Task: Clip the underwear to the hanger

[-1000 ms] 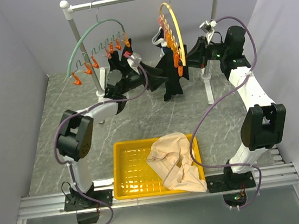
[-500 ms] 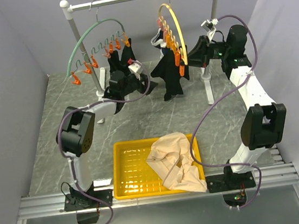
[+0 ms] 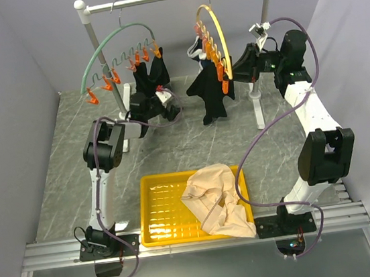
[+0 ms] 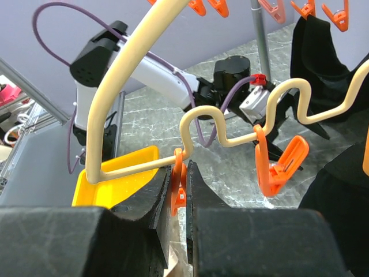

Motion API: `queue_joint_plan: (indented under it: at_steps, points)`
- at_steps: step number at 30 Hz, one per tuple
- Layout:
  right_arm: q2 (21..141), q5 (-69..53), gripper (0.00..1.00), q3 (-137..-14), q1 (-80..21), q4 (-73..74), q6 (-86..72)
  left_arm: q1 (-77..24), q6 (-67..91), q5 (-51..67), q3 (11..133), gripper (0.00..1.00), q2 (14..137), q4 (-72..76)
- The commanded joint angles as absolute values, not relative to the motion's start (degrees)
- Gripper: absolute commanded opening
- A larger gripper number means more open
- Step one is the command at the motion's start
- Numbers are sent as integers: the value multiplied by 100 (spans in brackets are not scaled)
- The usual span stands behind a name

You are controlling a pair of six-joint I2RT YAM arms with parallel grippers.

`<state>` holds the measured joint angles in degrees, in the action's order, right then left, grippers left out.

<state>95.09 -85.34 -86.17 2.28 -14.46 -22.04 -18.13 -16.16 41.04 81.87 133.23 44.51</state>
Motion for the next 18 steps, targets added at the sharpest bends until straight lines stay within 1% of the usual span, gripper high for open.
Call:
queue_joint_plan:
  at_steps: [1, 8, 14, 18]
  points:
    - [9510, -8745, 0, -8895, 273, -1635, -2285, -1854, -2189, 4693, 8639, 81, 13561, 5255]
    - [9519, -8736, 0, -8895, 272, -1608, -2294, -1925, -1960, 4808, 9622, 81, 14150, 5317]
    - [9554, -8719, 0, -8947, 272, -1608, -2294, -2030, -2135, 5080, 10405, 81, 14642, 4949]
    - [9589, -8727, 0, -8973, 272, -1687, -2355, -2092, -2276, 5203, 10740, 79, 14792, 4589]
